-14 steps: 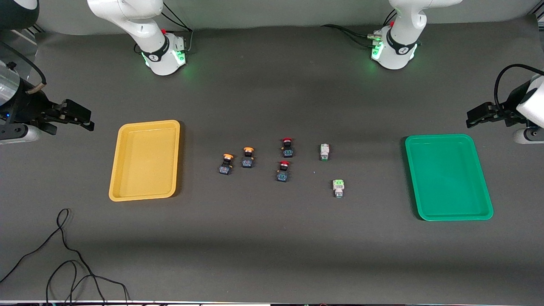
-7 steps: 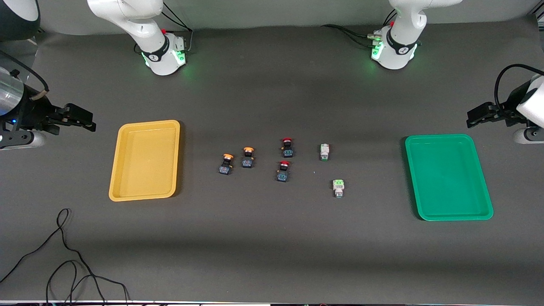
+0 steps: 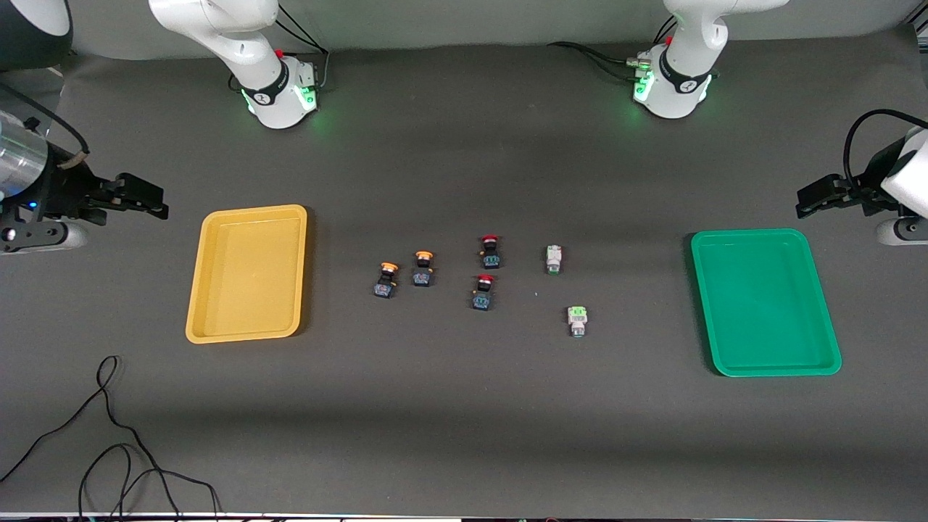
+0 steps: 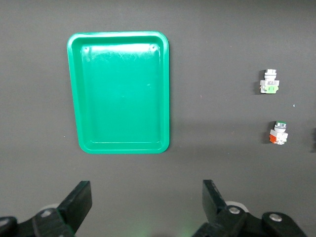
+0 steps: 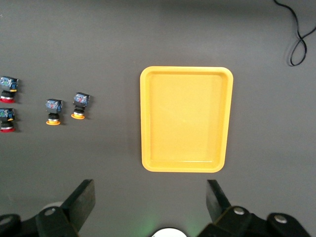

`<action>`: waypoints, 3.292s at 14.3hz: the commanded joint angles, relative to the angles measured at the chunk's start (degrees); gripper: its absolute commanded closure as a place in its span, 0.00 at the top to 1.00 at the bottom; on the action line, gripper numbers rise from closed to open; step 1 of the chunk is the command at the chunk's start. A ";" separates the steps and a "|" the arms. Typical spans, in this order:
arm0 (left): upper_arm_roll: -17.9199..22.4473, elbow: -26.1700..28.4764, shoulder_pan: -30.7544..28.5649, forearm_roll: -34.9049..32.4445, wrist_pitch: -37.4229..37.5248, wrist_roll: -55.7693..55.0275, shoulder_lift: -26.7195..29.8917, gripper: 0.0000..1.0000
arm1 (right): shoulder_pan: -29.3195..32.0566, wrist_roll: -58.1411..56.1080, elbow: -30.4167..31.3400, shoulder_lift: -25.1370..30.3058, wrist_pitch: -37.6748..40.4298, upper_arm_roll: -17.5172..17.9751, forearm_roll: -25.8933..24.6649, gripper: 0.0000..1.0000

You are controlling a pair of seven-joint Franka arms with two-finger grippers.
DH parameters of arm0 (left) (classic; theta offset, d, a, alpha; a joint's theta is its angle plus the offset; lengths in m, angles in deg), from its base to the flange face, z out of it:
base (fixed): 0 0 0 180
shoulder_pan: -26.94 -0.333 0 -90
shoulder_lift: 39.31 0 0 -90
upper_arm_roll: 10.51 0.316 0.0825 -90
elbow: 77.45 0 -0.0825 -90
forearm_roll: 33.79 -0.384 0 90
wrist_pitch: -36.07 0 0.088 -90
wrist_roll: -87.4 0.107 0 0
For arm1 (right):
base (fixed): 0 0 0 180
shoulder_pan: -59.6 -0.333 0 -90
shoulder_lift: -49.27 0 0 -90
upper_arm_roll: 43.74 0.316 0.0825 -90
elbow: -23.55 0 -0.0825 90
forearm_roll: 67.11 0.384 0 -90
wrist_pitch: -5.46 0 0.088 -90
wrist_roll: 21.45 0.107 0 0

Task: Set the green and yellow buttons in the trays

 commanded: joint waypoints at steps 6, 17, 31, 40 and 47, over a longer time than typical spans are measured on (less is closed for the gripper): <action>-0.20 0.34 -0.20 -0.67 0.65 0.84 1.03 1.00 | -8.47 18.39 -0.98 -3.14 -3.55 0.22 7.11 0.97; -0.72 2.45 0.68 0.21 -1.63 0.40 1.73 1.00 | -16.30 25.20 20.98 -5.70 -28.32 0.22 6.93 0.91; -1.69 11.67 27.39 4.78 -16.11 -29.20 1.82 1.00 | -22.55 31.09 29.87 -24.06 -56.46 -0.04 6.67 0.91; -1.78 29.59 32.67 4.08 -37.46 -33.26 1.56 1.00 | -22.37 31.17 29.79 -26.18 -60.25 -0.39 6.76 0.00; -1.87 33.83 33.99 3.99 -51.80 -33.53 -7.30 1.00 | -21.93 30.82 28.56 -14.16 -44.20 -1.70 6.76 0.00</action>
